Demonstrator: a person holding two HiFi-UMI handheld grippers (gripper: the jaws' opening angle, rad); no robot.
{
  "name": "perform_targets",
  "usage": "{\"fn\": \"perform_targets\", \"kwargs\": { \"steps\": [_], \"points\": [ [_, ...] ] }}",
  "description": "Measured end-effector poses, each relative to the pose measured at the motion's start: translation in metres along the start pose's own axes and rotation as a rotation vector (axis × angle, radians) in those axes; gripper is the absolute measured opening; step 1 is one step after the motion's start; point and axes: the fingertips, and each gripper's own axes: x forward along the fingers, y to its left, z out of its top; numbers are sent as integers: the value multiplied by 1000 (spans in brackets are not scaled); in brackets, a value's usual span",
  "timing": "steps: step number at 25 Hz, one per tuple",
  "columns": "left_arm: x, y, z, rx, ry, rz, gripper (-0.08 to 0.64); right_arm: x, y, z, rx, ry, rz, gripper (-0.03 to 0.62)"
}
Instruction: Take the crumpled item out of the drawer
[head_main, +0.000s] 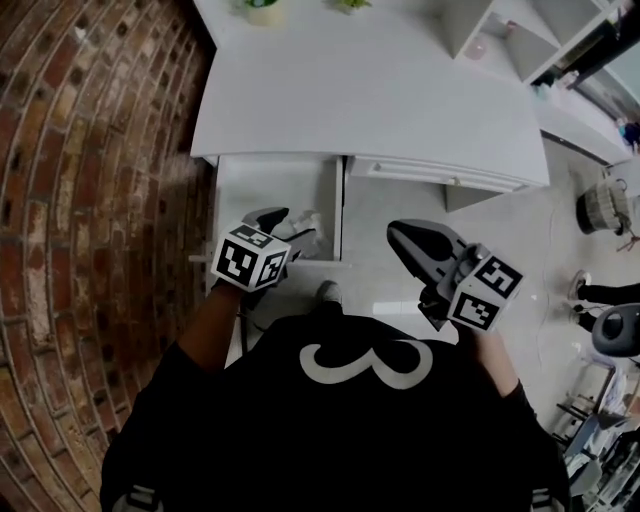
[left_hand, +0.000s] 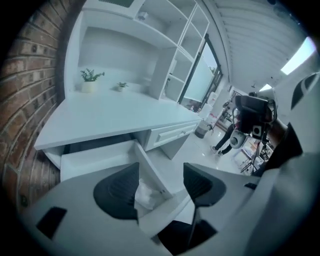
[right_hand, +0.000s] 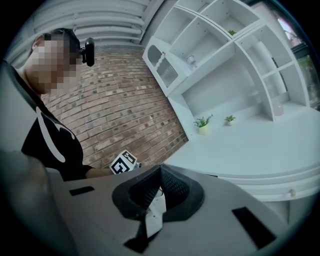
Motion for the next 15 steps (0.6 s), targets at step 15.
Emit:
{"fn": "perform_targets", "kwargs": {
  "steps": [15],
  "points": [
    [98,39,-25,179,254,-183,261,12,-61,-11,78,11,-66,11]
  ]
}}
